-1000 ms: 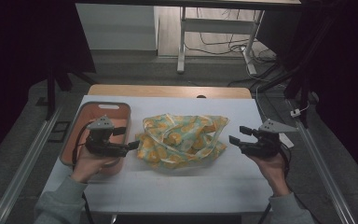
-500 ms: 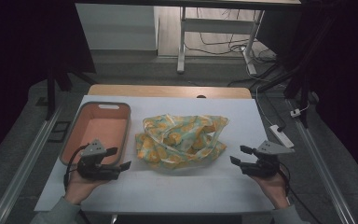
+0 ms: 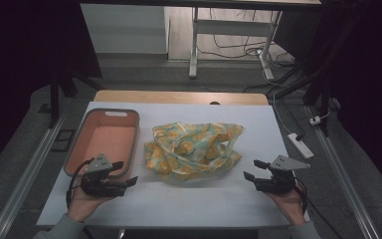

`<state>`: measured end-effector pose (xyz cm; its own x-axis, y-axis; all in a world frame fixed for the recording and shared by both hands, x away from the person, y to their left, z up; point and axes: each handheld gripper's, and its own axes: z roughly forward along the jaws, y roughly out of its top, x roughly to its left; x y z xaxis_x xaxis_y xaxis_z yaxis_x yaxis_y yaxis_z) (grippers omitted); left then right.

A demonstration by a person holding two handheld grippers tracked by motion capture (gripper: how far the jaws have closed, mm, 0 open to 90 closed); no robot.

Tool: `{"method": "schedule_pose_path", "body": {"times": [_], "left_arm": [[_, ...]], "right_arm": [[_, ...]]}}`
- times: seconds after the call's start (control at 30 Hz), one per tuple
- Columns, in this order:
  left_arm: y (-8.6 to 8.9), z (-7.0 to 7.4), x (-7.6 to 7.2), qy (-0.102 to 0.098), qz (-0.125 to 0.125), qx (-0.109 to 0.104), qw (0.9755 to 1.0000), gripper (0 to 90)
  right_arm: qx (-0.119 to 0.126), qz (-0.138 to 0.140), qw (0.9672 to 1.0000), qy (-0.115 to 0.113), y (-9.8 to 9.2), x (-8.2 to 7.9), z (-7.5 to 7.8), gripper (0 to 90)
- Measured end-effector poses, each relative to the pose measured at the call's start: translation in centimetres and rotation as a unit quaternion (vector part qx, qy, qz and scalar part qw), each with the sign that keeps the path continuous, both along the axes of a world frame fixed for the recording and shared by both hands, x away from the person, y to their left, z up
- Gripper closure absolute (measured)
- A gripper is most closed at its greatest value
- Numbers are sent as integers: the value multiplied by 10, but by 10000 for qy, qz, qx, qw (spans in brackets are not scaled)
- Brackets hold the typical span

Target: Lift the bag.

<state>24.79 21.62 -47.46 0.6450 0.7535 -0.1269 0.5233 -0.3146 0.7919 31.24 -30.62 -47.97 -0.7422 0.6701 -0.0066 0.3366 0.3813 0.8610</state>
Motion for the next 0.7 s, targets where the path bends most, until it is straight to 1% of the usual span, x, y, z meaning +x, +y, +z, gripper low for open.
{"method": "schedule_pose_path", "body": {"times": [0.3, 0.5, 0.7], "left_arm": [[-2, -1, 2, 12, -18, 2, 10000, 234], [-1, 0, 2, 13, -9, -25, 10000, 234], [-3, 0, 2, 34, -51, 1, 10000, 233]], "right_arm": [[-6, -31, 10000, -72, 0, -1, 1, 374], [-10, -30, 10000, -69, 0, -1, 1, 375], [-6, -17, 10000, -66, 1, -2, 2, 375]]}}
